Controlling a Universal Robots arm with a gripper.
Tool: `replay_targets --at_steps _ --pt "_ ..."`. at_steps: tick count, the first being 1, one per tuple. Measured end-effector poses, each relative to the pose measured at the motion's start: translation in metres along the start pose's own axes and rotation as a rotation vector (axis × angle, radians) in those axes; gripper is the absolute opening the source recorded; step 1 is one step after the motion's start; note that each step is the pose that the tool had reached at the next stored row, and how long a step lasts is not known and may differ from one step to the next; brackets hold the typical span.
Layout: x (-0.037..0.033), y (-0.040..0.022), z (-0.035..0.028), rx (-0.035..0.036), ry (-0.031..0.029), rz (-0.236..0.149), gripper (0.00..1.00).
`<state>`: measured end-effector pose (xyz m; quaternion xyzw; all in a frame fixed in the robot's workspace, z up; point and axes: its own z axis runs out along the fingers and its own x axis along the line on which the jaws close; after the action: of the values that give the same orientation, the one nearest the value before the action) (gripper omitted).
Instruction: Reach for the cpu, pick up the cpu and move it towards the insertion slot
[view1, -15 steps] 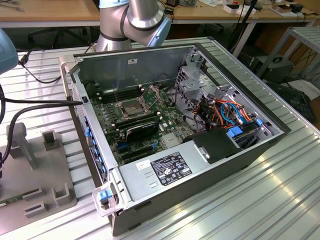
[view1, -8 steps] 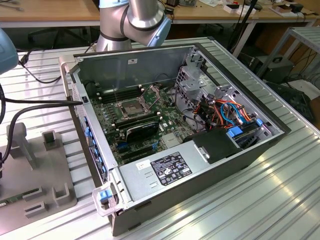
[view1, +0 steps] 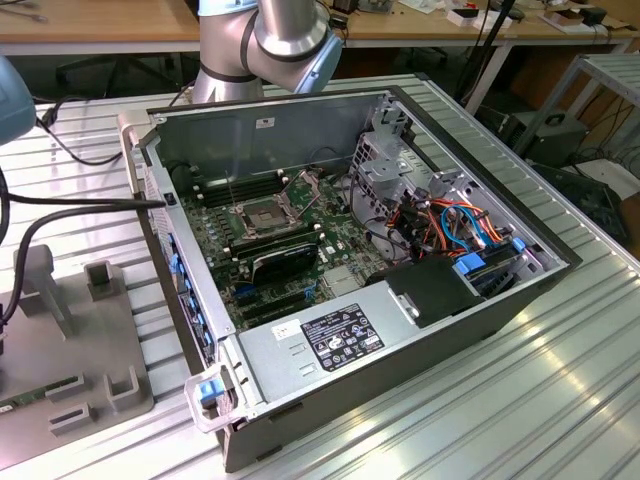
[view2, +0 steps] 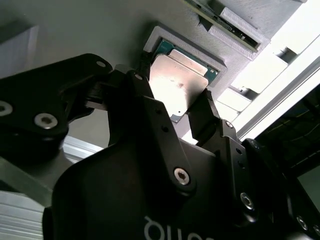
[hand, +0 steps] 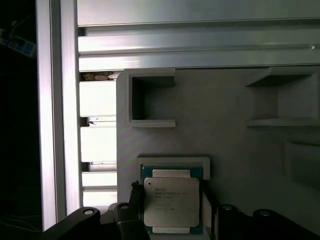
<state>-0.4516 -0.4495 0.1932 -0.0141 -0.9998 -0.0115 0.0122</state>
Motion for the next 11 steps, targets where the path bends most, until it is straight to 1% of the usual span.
replay_targets --at_steps 6,8,11 --pt "0.0002 0.0002 -0.0067 0.0000 0.0000 0.000 0.55" --pt "0.0003 0.0003 -0.0112 0.0000 0.0000 0.000 0.55" --pt "0.0004 0.0003 -0.0147 0.0000 0.0000 0.000 0.55"
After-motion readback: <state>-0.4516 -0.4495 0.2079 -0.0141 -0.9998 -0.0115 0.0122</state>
